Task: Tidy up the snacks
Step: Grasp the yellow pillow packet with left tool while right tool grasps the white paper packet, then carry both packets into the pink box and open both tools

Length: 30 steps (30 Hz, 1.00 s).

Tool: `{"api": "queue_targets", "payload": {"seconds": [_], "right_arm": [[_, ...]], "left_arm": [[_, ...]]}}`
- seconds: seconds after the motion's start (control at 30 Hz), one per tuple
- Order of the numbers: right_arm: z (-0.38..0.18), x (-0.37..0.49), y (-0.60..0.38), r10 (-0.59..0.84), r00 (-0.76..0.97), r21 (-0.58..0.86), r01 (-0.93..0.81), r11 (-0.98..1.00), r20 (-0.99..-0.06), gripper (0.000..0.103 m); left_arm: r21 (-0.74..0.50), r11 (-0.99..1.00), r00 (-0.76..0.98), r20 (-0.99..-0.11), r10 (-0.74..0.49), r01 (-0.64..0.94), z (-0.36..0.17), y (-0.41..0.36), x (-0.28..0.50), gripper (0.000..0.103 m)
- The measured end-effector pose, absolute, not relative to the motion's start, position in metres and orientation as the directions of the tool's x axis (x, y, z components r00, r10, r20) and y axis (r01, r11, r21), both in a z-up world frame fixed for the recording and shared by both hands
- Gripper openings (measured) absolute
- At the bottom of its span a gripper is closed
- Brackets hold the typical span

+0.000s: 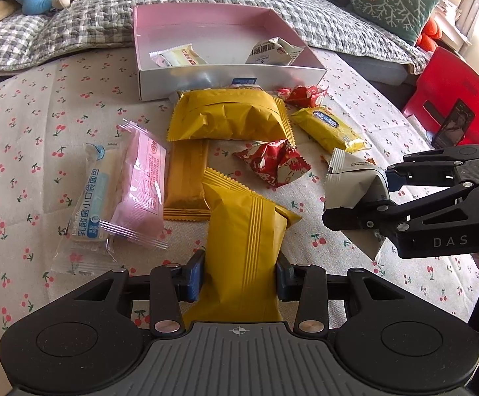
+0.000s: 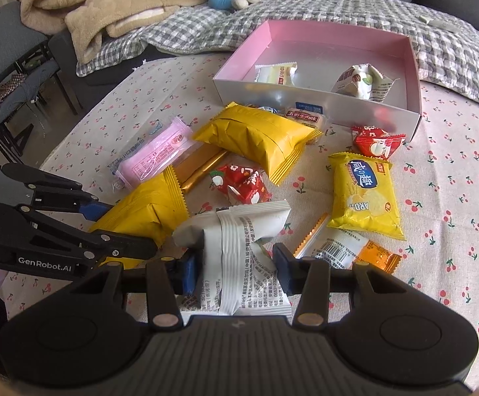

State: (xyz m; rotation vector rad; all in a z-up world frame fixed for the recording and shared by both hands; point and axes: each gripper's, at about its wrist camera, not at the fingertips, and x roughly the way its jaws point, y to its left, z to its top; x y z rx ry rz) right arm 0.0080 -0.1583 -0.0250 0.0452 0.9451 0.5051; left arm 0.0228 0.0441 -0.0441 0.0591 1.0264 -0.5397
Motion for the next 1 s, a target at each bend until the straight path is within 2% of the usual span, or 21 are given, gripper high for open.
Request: {"api": "queue_targets", "payload": {"seconds": [0.6, 1.0], "right_arm": [[0.004, 0.037, -0.186, 0.394, 0.584, 0.263, -0.299, 0.917, -0.71, 0.043], [0.022, 0.072, -0.227, 0.343, 0.665, 0.299, -0.184, 0.936, -0.664, 0.043]], "left_arm": [[-0.225, 0.89, 0.479, -0.776, -0.41, 0.396, -0.014, 0.037, 0.04, 0.038], [-0.234, 0.898, 0.526, -0.745, -0.411, 0.372, 0.012, 0.009, 0.08, 0.038]]}}
